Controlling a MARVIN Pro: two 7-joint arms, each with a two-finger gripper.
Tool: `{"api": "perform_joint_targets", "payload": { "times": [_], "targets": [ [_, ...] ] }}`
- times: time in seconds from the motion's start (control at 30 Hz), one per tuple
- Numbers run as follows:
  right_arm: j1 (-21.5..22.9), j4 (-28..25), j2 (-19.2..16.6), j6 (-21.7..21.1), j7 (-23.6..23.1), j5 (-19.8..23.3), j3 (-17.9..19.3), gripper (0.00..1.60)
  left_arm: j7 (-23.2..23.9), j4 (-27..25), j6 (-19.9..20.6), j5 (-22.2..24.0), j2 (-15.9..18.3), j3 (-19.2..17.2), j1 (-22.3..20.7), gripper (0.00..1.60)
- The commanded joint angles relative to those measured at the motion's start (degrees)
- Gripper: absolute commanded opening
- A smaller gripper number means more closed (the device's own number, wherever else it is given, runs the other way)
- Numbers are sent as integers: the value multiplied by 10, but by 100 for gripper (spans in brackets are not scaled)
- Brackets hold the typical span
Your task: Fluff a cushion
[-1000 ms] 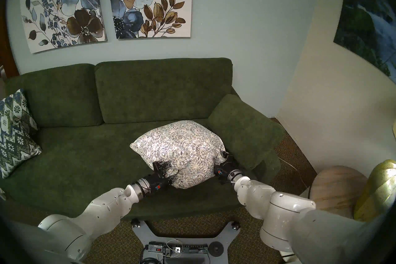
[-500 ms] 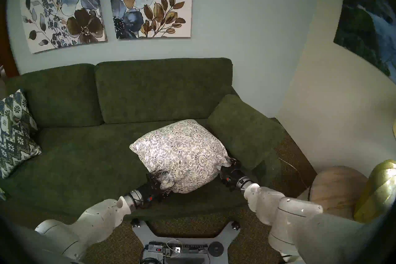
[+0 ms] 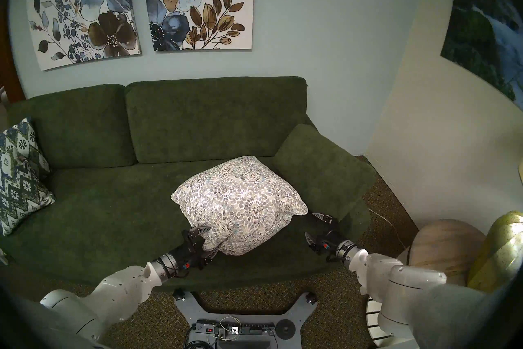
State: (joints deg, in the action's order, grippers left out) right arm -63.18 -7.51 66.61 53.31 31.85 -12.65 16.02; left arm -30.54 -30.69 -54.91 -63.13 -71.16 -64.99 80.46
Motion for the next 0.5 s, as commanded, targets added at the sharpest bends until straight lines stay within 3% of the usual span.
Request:
{"api": "perform_joint_targets", "payload": {
  "times": [0.0,0.37,0.47],
  "targets": [
    [45,-17,-36,17,52,2,12,160,-16,-12,-1,1,22,-11,-15,160],
    [73,-66,-42,17,94,-14,15,160,-28,-37,-1,-1,32,-11,-10,160],
    [81,-86,-47,17,110,-19,17,160,-31,-49,-1,-5,31,-2,10,160]
  ]
}}
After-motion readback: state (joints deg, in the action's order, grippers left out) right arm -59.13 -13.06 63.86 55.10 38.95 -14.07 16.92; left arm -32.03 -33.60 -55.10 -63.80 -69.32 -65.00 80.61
